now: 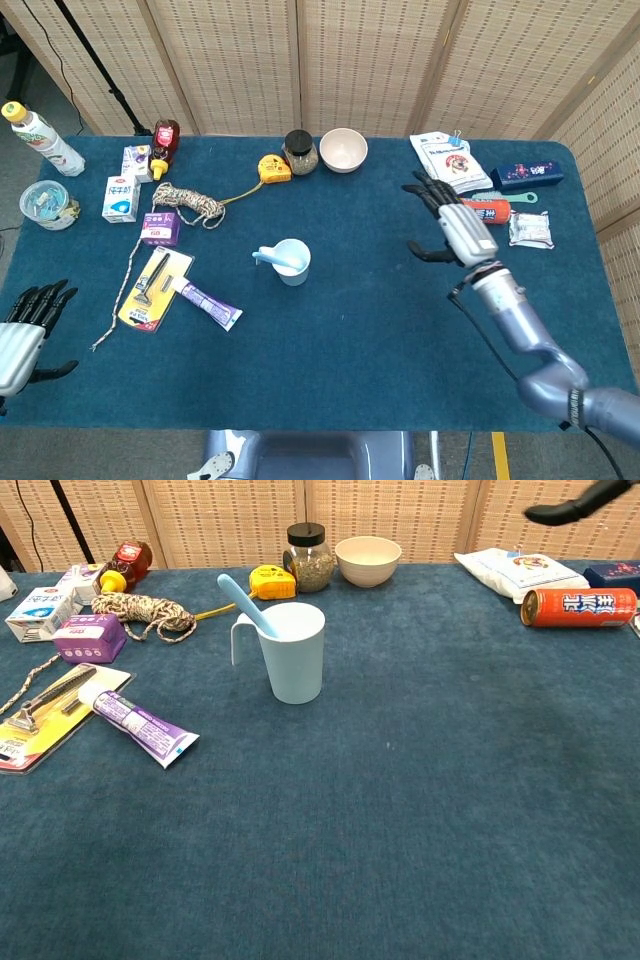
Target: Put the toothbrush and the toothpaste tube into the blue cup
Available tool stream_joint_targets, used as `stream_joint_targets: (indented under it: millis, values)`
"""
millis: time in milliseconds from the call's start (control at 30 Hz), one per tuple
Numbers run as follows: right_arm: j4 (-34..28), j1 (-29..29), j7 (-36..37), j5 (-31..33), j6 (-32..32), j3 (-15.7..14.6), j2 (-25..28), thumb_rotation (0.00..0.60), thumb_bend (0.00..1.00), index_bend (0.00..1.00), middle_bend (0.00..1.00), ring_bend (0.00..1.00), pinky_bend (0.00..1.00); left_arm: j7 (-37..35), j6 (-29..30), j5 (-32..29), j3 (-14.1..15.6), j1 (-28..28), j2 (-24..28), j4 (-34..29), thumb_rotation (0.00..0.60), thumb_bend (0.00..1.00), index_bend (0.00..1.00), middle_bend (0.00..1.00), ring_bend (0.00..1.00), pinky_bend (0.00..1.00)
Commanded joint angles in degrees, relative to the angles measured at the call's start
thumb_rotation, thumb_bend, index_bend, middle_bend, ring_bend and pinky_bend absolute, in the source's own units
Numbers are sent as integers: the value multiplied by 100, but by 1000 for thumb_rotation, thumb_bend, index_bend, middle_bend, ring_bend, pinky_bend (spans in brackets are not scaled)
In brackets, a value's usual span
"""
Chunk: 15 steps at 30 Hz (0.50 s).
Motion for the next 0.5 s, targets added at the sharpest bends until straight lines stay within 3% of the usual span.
stream_joint_targets:
  millis: [33, 100, 167, 500]
  values:
    - [44, -704, -951, -249, 860, -450, 372, 600, 206, 10, 0, 0, 0, 62, -10, 252, 30, -161, 57, 61, 600, 16, 0, 0, 0, 0]
    - [103, -1045, -1315, -287, 1314, -616, 393, 600, 80, 0, 0, 0, 0, 154, 39, 443, 33, -246, 39, 105, 600, 16, 0, 0, 0, 0]
    - [135, -1271, -1459, -289, 1588, -710, 402, 600, 15, 0, 0, 0, 0, 208, 106, 605, 38, -306, -3, 174, 600, 16, 0, 0, 0, 0]
    - [532, -2391, -1297, -421, 2905, -1127, 228, 600, 0, 0, 0, 0, 0, 386, 12, 1203, 31, -808, -212, 617, 600, 16, 0, 0, 0, 0]
